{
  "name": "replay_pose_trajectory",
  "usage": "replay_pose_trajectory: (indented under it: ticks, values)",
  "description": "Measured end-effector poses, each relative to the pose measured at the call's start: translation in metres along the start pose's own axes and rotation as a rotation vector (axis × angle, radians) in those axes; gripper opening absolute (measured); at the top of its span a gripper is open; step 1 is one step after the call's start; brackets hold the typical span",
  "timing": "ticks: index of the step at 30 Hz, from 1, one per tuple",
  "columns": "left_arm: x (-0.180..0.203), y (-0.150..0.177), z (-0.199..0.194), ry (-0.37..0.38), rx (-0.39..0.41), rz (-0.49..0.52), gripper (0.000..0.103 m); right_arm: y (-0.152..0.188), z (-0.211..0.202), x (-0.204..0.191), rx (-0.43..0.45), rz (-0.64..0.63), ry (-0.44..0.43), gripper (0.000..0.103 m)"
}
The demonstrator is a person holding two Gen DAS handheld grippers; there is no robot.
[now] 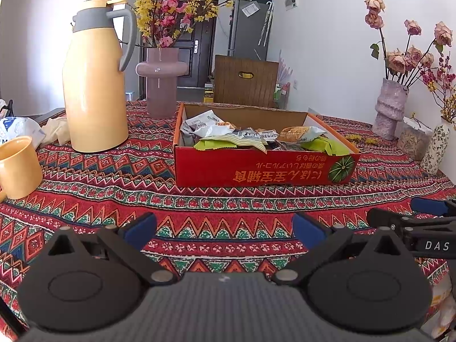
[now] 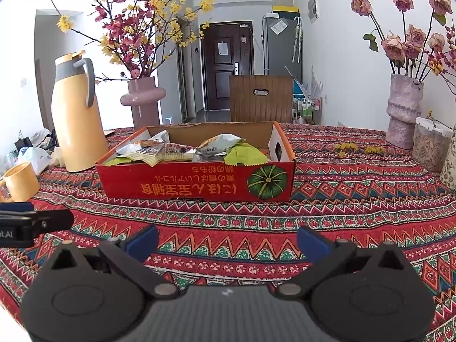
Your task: Organize snacks
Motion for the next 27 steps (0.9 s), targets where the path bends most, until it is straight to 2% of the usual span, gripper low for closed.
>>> replay_pose_trajectory:
  ticks: [27]
  values:
    - [0.0003, 0.0019, 0.0002, 0.003, 0.003, 0.002, 0.103, 0.0002, 0.002, -0.0017, -0.005, -0.009, 0.001, 0.103]
Point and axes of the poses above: each gripper's, at about its wrist camera, not at the fingertips, and z roughly the way its jaws point, x to its right, y to its underside, the point moved 2 cm from there along z, roughly the way its jaws point, and after that the axes turned 10 degrees about -x, right-handed, at the moved point
